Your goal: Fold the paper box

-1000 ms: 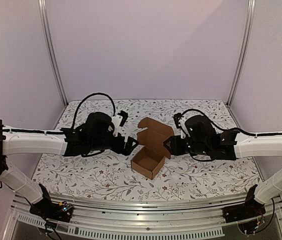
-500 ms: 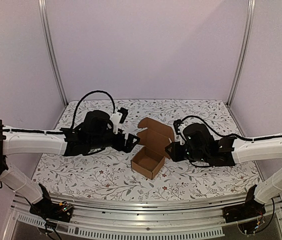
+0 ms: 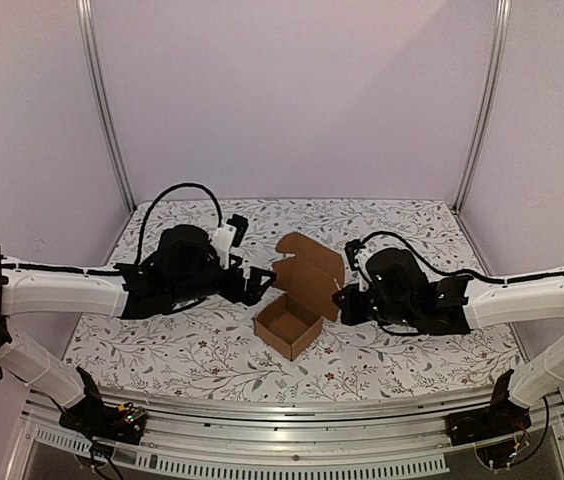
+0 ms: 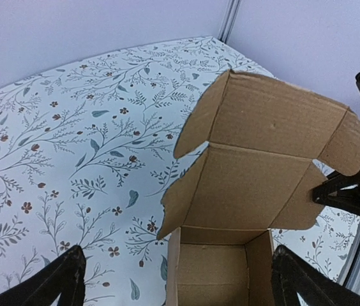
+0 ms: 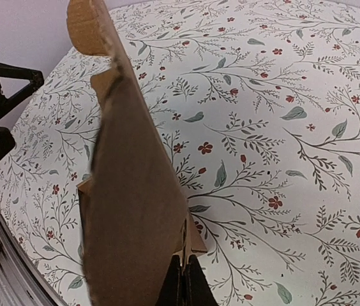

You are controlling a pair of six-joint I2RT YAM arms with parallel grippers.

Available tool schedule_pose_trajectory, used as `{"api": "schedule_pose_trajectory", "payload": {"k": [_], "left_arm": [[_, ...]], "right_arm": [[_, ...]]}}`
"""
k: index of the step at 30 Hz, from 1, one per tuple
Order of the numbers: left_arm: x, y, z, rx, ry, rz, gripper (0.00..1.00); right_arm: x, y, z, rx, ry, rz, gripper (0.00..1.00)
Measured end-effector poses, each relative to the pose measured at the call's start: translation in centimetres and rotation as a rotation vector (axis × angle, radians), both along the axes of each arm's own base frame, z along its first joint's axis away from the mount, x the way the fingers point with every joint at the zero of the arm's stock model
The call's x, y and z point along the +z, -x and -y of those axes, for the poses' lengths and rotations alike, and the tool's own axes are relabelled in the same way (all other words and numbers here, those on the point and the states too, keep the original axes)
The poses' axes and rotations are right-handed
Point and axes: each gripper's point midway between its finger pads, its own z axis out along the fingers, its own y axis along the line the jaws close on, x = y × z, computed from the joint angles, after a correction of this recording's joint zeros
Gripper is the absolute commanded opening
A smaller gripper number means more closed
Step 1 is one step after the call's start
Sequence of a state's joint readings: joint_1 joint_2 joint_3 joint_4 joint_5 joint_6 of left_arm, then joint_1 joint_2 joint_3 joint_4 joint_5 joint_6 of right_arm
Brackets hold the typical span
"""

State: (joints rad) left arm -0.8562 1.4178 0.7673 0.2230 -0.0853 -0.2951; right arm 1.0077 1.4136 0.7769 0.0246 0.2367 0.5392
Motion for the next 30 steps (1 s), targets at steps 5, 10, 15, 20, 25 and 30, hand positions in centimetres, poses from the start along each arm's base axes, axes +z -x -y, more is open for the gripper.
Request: {"api": "schedule_pose_trajectory", "payload": {"k": [5,10,15,20,25,30], "left_arm": [[-0.8,0.8,0.3,-0.056,-0.010,-0.001,1.00],[-1.1,1.3,0.6,-0.095,-0.015,-0.002,0.99],[-2.1,1.7,0.3,-0.108,-0.025,-0.010,0.93],[-4.0,2.5,-0.4,-0.113,-0.036,-0.049,0.79],[-4.5,3.0,-0.5,-0.133,-0.023,-0.070,0.59],[-4.0,3.1,-0.4,-0.141,-0.007,-0.063,0.40]], "right_arm": [[0.0,0.4,-0.4,0.079,0.042,0.035,0.00],[-0.1,1.6,-1.5,0.224,0.072,0.062,0.00],[0.0,2.3,-2.1,0.341,0.078,0.076,0.00],[0.0,2.4,-2.1,0.401,0.083,0.089,0.00],[0.3,2.5,-2.3,0.429,0.085,0.095,0.00],[0.6,2.6,-2.6,0.446,0.075,0.097,0.00]]}}
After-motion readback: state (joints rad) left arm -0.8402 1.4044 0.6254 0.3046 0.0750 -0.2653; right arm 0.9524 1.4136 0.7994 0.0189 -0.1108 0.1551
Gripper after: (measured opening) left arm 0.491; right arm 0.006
